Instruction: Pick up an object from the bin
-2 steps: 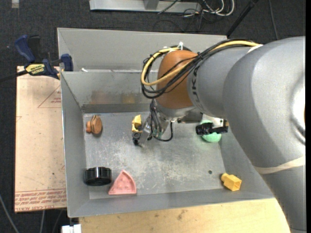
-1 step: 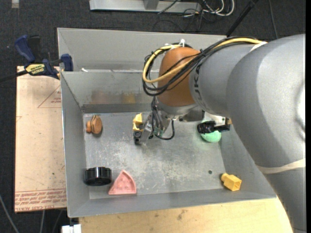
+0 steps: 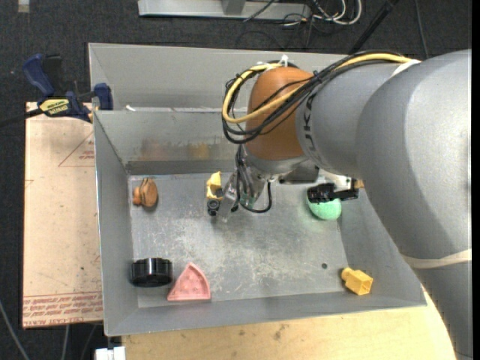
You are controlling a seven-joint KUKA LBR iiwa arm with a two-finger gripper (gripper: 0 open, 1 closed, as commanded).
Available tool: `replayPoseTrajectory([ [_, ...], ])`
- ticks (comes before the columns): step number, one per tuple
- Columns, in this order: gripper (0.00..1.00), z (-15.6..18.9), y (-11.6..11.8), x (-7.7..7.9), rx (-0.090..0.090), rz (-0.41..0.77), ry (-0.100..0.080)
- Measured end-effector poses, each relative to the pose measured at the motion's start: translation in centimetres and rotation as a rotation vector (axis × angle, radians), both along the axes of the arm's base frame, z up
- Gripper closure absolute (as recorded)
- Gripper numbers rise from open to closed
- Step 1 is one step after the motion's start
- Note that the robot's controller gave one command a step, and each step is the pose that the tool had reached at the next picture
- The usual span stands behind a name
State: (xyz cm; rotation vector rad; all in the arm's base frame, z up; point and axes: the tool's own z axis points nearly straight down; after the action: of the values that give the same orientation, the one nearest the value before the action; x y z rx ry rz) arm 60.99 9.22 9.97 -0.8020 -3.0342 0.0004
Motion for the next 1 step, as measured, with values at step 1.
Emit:
replayPoseTrajectory([
  [1, 1.00, 1.81, 0.01, -0.01, 0.000, 0.001, -0.001],
])
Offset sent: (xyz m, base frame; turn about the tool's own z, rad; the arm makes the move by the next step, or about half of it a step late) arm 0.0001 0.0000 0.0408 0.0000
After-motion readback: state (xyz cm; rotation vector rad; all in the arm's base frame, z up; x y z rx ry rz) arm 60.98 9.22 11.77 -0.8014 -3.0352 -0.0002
